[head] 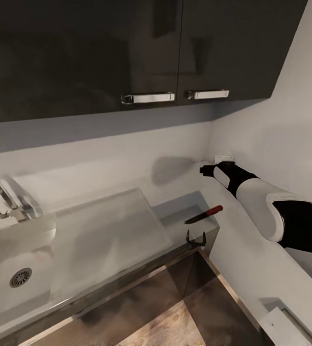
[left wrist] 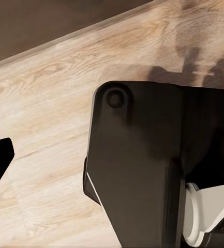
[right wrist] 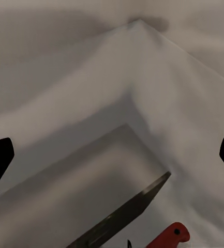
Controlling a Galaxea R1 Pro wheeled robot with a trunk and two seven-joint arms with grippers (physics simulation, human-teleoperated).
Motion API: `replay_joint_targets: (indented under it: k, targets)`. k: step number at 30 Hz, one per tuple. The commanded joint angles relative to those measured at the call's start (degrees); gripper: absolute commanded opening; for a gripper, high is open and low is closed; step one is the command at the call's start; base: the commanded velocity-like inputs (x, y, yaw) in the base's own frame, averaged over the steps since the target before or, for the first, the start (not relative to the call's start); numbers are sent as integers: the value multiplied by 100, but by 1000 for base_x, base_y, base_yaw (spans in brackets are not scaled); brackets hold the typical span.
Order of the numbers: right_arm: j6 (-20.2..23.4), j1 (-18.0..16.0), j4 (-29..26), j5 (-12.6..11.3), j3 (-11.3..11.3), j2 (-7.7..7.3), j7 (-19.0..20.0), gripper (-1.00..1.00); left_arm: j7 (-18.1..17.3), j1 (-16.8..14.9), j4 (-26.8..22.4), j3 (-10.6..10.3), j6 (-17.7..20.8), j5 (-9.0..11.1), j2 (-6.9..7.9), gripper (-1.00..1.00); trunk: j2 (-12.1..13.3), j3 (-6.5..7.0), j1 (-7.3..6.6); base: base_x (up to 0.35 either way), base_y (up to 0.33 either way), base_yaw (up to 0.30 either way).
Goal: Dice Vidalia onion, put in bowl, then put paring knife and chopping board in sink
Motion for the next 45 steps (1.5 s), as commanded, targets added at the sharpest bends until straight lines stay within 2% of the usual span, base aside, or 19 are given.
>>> replay_joint_targets:
  k: [1, 33, 45]
  targets:
    - [29, -3, -10, -51, 19, -2, -22, 100, 33, 0, -11, -48, -10, 48, 9, 100, -12, -20, 3, 0, 0, 0]
    - [29, 59, -10, -51, 12, -6, -28, 100, 33, -1, 69, -48, -10, 48, 6, 100, -12, -309, 3, 0, 0, 0]
    - [29, 100, -10, -52, 14, -79, -21, 100, 33, 0, 69, -48, -10, 48, 9, 100, -12, -418, 3, 0, 0, 0]
